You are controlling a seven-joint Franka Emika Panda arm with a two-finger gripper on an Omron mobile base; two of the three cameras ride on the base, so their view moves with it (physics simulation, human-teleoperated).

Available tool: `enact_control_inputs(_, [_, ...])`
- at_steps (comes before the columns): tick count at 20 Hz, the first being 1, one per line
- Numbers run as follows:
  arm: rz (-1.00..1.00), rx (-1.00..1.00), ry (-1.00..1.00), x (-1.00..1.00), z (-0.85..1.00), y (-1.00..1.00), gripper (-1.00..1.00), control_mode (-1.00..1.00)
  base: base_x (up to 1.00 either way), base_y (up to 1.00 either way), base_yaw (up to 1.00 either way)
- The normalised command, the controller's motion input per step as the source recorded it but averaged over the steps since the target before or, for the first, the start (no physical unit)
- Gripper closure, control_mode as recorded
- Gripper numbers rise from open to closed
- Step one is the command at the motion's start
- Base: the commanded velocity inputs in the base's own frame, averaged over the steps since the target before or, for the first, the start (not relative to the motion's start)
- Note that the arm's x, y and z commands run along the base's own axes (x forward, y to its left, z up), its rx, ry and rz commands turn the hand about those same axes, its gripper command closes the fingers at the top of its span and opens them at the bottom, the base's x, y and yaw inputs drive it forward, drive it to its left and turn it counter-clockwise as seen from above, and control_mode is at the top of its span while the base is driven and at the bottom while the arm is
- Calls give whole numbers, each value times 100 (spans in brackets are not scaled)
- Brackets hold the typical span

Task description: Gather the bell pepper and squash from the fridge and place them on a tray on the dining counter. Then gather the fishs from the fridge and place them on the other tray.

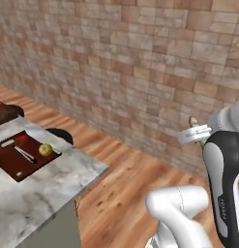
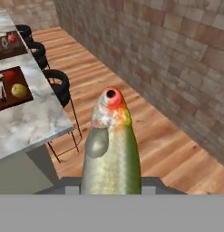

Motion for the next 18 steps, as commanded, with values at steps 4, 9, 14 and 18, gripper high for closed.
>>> enact_control_inputs(4, [0, 0, 0, 0, 0, 0, 100, 100, 100, -100, 38])
enact_control_inputs(9, [0, 0, 0, 0, 0, 0, 100, 100, 100, -94, 43])
enact_control_inputs(14, [0, 0, 0, 0, 0, 0, 100, 100, 100, -76, 50])
enact_control_inputs(18, [0, 0, 0, 0, 0, 0, 100, 100, 100, -55, 60])
